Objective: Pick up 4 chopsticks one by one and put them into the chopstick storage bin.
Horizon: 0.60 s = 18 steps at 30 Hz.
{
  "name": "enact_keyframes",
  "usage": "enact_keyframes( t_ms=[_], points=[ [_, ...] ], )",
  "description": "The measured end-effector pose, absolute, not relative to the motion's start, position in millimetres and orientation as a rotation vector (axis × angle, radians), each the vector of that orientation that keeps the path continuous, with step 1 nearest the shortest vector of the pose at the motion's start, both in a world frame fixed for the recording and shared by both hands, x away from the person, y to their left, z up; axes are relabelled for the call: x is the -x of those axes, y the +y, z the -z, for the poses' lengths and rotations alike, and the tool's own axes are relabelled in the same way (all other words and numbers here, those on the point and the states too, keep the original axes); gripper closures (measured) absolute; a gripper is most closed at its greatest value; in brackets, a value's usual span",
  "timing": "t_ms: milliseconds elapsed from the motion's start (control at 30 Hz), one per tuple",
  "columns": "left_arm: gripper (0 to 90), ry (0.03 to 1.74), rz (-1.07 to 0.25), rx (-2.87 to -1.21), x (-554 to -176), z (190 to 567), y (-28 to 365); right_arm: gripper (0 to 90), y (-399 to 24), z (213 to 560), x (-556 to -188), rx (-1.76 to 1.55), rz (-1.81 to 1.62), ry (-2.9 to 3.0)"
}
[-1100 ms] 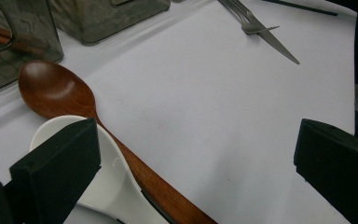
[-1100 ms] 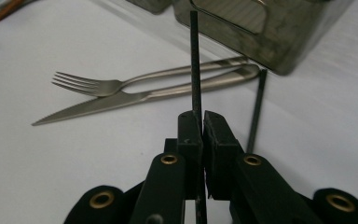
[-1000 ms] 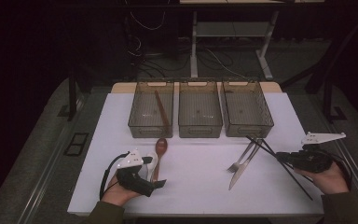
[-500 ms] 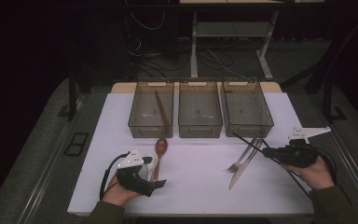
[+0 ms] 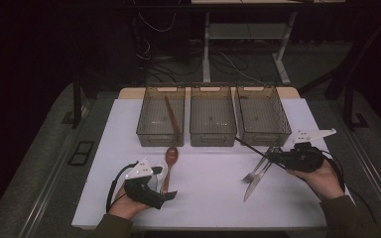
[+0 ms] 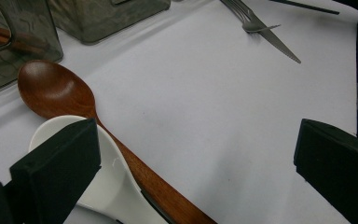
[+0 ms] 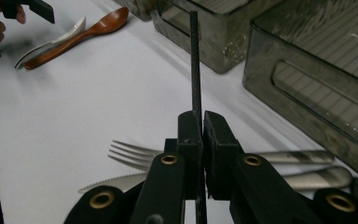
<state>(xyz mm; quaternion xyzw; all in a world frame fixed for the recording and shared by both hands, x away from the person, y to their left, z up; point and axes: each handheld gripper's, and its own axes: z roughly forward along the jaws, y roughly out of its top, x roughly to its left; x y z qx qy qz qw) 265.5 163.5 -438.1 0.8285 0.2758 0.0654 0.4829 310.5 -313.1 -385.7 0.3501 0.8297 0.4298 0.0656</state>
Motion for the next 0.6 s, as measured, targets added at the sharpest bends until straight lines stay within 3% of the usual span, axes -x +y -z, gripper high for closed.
enact_keyframes(
  t_ms=[600],
  points=[
    [0.0,0.668,-0.159,-2.015,-264.6,437.7,163.1,85.7,-267.9,375.5,-331.0,-0.973,-1.336,2.515]
  ],
)
